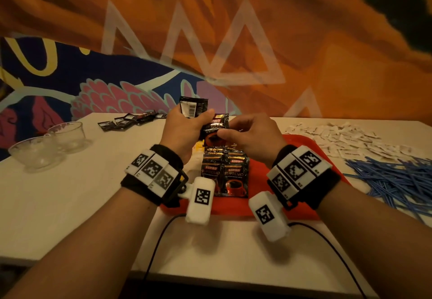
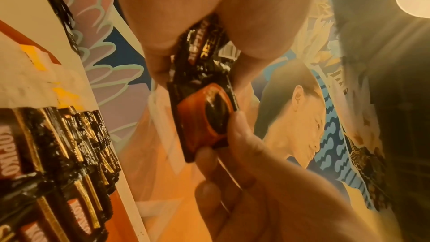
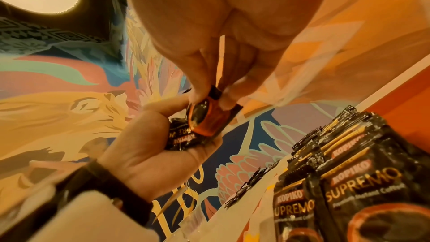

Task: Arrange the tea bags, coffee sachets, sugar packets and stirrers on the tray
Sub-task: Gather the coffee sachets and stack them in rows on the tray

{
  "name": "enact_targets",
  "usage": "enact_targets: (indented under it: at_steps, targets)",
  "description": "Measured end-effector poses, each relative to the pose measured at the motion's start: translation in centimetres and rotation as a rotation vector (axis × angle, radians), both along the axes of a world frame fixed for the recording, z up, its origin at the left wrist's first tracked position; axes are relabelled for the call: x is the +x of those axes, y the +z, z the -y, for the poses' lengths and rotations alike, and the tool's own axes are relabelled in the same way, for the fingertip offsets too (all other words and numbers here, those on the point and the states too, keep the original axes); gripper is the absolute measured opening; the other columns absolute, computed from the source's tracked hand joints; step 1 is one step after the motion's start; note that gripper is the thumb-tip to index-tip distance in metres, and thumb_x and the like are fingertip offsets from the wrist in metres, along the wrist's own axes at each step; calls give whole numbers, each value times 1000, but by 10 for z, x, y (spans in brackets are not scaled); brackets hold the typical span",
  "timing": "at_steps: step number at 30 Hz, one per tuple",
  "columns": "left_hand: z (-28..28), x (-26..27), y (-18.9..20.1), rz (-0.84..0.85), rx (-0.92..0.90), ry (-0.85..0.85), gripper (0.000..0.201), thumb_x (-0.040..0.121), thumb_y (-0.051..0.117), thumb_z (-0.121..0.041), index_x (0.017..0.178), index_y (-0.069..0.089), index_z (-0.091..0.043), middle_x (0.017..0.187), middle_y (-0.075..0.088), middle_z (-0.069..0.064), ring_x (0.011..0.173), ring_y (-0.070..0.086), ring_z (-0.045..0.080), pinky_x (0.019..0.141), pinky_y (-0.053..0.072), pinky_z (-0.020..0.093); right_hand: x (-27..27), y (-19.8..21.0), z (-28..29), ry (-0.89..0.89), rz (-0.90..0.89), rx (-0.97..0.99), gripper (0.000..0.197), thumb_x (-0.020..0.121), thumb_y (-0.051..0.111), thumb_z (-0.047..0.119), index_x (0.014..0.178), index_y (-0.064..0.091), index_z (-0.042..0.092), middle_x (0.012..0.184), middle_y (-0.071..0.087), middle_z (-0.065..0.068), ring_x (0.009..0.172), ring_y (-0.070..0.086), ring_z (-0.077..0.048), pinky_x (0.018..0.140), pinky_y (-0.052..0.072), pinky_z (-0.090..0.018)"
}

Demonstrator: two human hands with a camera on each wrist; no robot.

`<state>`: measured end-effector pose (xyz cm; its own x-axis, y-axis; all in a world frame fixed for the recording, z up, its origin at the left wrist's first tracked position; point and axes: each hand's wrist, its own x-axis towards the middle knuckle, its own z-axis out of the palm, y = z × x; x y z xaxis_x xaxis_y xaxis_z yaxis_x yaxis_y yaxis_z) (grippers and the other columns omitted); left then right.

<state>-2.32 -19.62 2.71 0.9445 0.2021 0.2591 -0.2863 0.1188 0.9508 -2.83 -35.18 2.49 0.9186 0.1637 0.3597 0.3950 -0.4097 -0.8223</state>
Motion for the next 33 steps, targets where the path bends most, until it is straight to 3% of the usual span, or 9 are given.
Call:
enact_targets:
  at_steps: [3,6,9,13,17,20,24,29,33]
  targets:
    - [-6,-1,-3,-62,22,-10,19,91,70,-11,107,62,-5,101,71,14,95,72,30,82,61,43,-1,2,0,3,-64,-98,14,81,79,31,72,73,23,73,71,6,72,67,-10,68,51,-27]
    - [-17,-3,-4,-131,76,7,11,94,68,-18,101,62,-12,97,71,14,80,69,25,68,56,36,-1,-2,-3,-5,-221,-209,17,80,82,25,73,66,21,71,69,2,67,65,-12,60,49,-26]
    - [-32,-5,-5,-178,43,39,13,97,64,-20,107,62,-11,92,68,8,73,61,16,66,48,30,-2,-11,-7,43,-402,-323,15,84,78,18,80,63,16,68,72,-2,61,67,-13,56,52,-25]
    - [-50,-6,-9,-217,28,44,22,97,64,-21,115,62,-9,90,68,5,72,60,14,64,49,27,-5,-23,-14,81,-551,-392,17,89,71,11,79,58,11,64,70,-4,49,62,-8,47,48,-20]
    - [-59,-6,-15,-231,39,33,22,97,63,-20,116,63,-9,87,67,4,73,60,14,66,49,29,-4,-26,-22,100,-645,-427,12,89,71,12,83,61,8,70,73,-5,64,68,-12,62,57,-24]
    - [-61,-5,-17,-236,40,28,19,97,63,-19,114,63,-10,85,67,3,70,60,14,64,49,28,-4,-28,-26,83,-639,-477,14,91,69,15,83,61,7,69,73,-4,59,67,-10,58,55,-22]
    - [-64,-3,-19,-247,43,18,15,97,63,-18,110,61,-11,82,66,3,68,59,14,64,49,28,-2,-34,-32,53,-576,-576,17,91,70,20,80,62,10,84,77,-7,81,74,-18,71,58,-30]
    - [-66,-3,-20,-257,58,10,5,97,63,-17,100,61,-14,82,67,3,70,59,14,66,48,30,-2,-37,-33,31,-522,-656,19,88,73,25,84,68,7,72,73,-3,65,70,-15,56,54,-25]
    - [-66,-2,-23,-263,60,3,4,97,63,-17,100,62,-14,81,67,2,72,59,15,67,48,30,-4,-38,-33,13,-489,-671,31,86,76,27,101,59,7,94,75,-10,86,74,-24,74,59,-35]
